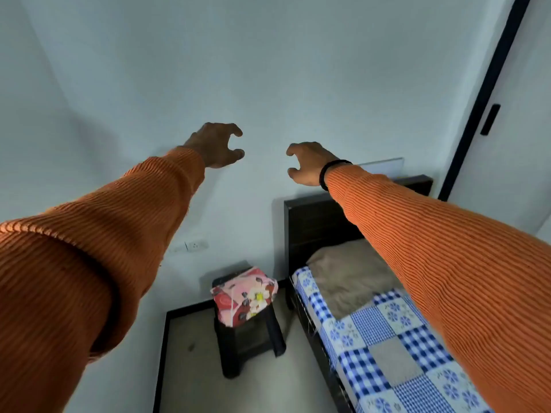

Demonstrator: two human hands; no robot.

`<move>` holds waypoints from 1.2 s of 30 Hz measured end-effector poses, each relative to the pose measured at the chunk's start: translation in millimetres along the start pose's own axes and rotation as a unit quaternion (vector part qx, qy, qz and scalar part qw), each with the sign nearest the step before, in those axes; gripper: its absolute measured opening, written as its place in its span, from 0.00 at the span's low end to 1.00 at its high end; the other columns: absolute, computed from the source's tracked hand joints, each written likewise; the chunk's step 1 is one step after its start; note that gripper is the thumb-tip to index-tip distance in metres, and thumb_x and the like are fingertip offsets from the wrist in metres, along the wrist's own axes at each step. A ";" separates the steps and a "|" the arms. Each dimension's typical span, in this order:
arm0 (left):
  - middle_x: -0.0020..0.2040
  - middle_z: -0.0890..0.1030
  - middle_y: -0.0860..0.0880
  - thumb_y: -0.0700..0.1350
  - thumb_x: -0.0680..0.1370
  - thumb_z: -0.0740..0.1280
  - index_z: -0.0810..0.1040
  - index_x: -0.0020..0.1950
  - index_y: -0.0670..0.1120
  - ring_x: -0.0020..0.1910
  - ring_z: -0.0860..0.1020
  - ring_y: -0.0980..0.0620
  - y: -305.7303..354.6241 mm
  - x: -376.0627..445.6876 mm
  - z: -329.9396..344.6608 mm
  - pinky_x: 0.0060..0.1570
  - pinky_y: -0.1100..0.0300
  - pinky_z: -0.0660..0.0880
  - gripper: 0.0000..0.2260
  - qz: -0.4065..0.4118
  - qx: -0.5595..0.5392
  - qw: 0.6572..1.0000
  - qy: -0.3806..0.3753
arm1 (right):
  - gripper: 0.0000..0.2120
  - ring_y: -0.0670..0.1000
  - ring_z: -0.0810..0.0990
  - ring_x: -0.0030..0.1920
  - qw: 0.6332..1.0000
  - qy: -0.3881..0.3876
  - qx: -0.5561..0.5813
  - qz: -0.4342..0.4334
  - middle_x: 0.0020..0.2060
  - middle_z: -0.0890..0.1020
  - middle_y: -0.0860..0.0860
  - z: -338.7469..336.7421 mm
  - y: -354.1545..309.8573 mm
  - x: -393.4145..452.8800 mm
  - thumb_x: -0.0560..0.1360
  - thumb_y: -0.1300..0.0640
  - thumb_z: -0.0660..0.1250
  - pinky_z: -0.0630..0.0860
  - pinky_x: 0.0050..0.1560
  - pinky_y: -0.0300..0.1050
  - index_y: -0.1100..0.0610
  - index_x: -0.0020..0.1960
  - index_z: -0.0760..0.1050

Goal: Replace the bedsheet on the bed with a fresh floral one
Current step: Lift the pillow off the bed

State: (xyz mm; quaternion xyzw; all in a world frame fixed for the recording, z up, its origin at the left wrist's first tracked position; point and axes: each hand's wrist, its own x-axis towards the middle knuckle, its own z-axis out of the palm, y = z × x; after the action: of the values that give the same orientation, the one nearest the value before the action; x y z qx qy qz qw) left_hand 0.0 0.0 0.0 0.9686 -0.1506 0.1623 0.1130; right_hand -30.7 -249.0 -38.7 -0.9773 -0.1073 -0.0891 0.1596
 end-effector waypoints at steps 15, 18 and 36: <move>0.62 0.82 0.44 0.53 0.78 0.71 0.77 0.69 0.50 0.61 0.80 0.45 67.4 -77.9 274.6 0.65 0.48 0.76 0.21 -0.019 -0.190 0.964 -0.182 | 0.18 0.50 0.83 0.57 0.921 -0.085 0.287 0.249 0.58 0.84 0.51 203.9 149.5 -93.9 0.75 0.52 0.73 0.78 0.64 0.48 0.55 0.64 0.79; 0.59 0.84 0.45 0.54 0.75 0.70 0.79 0.67 0.46 0.57 0.83 0.45 86.1 -97.3 330.1 0.62 0.50 0.78 0.22 -0.073 -0.233 0.945 -0.219 | 0.17 0.52 0.84 0.52 0.878 -0.088 0.348 0.315 0.55 0.85 0.57 236.3 181.4 -112.5 0.76 0.56 0.73 0.80 0.63 0.57 0.61 0.63 0.79; 0.53 0.86 0.48 0.51 0.80 0.70 0.83 0.58 0.52 0.52 0.84 0.50 131.6 -141.9 500.2 0.54 0.62 0.78 0.08 -0.251 -0.357 0.795 -0.421 | 0.11 0.54 0.82 0.45 0.572 -0.113 0.579 0.570 0.51 0.86 0.58 375.2 269.1 -138.1 0.80 0.56 0.70 0.80 0.46 0.47 0.60 0.60 0.78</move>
State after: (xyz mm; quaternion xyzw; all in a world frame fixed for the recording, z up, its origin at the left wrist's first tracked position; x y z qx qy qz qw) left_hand -31.0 -220.0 -488.2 0.8360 0.0179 -0.3607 0.4131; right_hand -46.8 -399.1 -496.4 -0.5380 0.4262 0.2123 0.6956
